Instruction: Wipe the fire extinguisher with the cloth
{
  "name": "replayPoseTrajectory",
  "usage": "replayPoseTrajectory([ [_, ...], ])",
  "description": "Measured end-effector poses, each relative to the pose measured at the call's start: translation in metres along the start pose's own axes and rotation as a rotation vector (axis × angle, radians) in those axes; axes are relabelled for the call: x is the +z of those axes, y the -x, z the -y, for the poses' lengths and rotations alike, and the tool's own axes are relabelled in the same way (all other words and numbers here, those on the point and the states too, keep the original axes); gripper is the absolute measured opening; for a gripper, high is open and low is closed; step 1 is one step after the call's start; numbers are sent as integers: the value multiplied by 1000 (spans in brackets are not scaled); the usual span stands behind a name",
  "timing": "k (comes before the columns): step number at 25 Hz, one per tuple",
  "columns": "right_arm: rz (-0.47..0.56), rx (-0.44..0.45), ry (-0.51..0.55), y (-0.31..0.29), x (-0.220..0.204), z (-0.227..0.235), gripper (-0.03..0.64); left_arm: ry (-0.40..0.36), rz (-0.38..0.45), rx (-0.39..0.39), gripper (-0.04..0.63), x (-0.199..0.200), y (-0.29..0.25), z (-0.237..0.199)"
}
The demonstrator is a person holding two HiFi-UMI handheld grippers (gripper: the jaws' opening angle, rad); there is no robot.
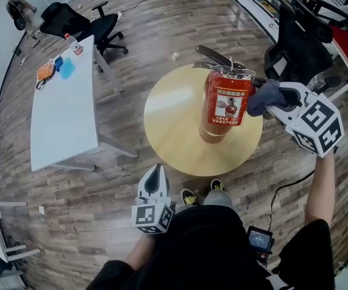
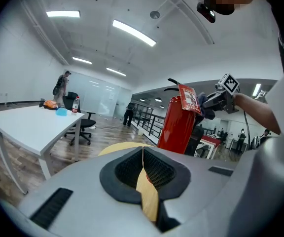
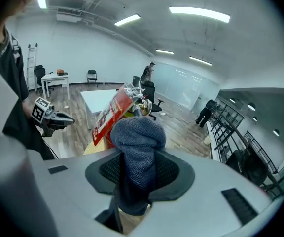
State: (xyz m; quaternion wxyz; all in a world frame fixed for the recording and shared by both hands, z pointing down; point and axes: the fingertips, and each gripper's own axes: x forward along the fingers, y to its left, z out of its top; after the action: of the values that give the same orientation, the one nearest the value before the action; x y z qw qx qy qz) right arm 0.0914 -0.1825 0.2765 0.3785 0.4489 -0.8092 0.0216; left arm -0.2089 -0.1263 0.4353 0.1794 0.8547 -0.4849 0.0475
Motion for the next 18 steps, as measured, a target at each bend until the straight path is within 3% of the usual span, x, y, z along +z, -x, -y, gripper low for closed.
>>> replayPoseTrajectory([
  [7, -38, 86, -57, -32, -61, -6, 141, -10, 12, 13, 24, 12, -11, 29],
  [14, -30, 199, -89, -123, -127, -19, 141, -29, 30, 37, 24, 20, -41, 64],
  [18, -69, 265, -107, -162, -168, -37, 141, -28, -3, 74, 23, 13, -45, 80],
])
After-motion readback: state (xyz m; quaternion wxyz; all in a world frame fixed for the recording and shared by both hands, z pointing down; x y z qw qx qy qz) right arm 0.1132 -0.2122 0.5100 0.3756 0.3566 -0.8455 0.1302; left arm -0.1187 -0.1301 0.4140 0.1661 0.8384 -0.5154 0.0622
